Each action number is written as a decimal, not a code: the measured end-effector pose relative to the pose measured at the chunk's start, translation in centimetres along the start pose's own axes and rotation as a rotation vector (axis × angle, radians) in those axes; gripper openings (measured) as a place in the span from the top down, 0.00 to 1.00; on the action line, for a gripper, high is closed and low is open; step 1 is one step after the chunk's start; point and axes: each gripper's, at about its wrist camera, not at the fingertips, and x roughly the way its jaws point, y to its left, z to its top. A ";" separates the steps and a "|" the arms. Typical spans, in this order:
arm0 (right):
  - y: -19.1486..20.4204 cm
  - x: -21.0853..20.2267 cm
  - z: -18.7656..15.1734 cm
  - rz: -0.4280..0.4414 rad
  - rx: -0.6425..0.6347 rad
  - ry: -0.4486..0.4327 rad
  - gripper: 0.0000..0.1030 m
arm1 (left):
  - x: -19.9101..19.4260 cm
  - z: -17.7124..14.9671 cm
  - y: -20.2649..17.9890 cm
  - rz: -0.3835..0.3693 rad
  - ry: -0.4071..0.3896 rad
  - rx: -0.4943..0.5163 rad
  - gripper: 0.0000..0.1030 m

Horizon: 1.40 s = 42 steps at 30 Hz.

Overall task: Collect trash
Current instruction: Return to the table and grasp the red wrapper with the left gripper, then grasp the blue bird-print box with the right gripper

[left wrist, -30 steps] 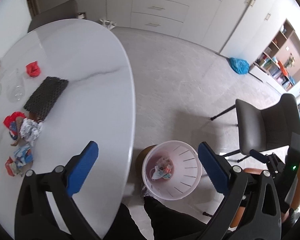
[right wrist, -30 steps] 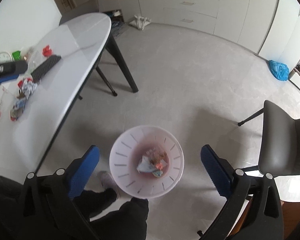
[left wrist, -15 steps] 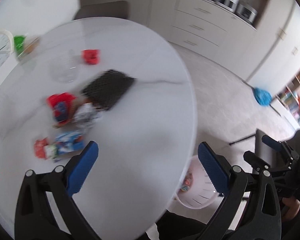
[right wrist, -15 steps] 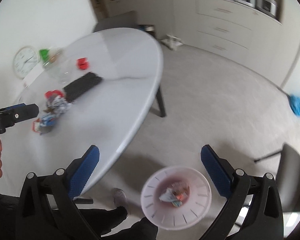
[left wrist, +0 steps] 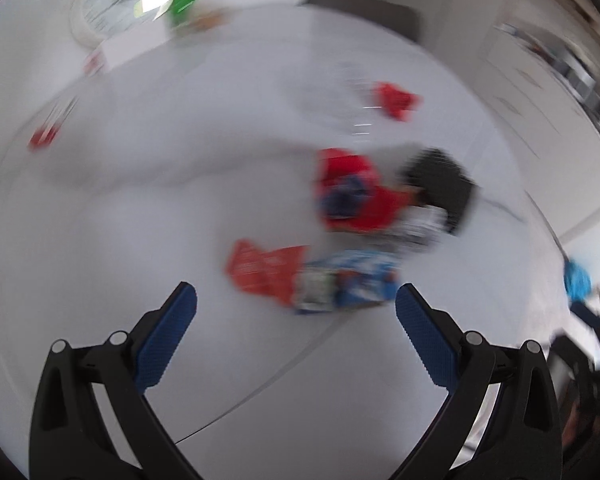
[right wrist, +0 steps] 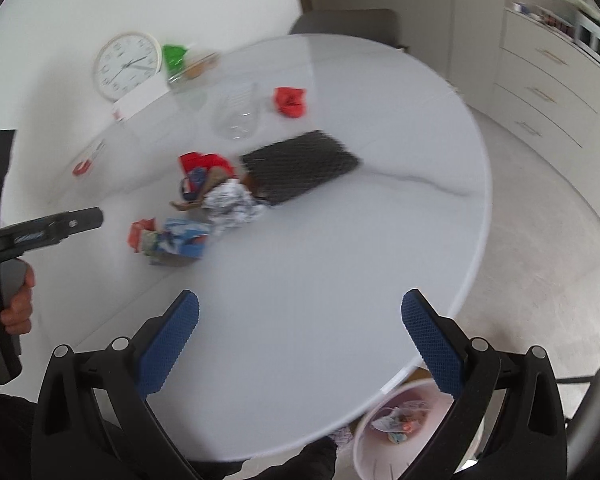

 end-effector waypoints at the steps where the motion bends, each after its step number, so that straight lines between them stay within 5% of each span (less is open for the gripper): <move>1: 0.5 0.3 0.3 0.008 -0.005 0.003 0.02 | 0.9 0.3 1.2 0.006 0.025 -0.065 0.07; 7: 3.0 2.5 1.6 0.043 -0.025 0.026 0.02 | 5.4 1.5 4.6 0.009 0.150 -0.381 0.12; 18: 4.2 4.8 2.7 0.070 -0.101 0.071 0.02 | 11.8 1.8 6.1 -0.034 0.336 -0.662 0.40; 24: 4.1 5.3 3.6 0.095 -0.134 0.072 0.02 | 12.1 1.8 6.0 -0.028 0.328 -0.684 0.58; 31: 6.0 6.4 4.3 0.156 -0.326 0.099 0.10 | 12.1 1.4 5.3 -0.066 0.340 -0.669 0.63; 35: 8.3 7.5 4.4 0.213 -0.517 0.140 0.21 | 12.0 1.8 5.2 -0.091 0.338 -0.639 0.65; 42: 14.9 11.1 3.4 0.211 -1.044 0.182 0.27 | 11.0 2.7 5.8 -0.124 0.299 -0.552 0.65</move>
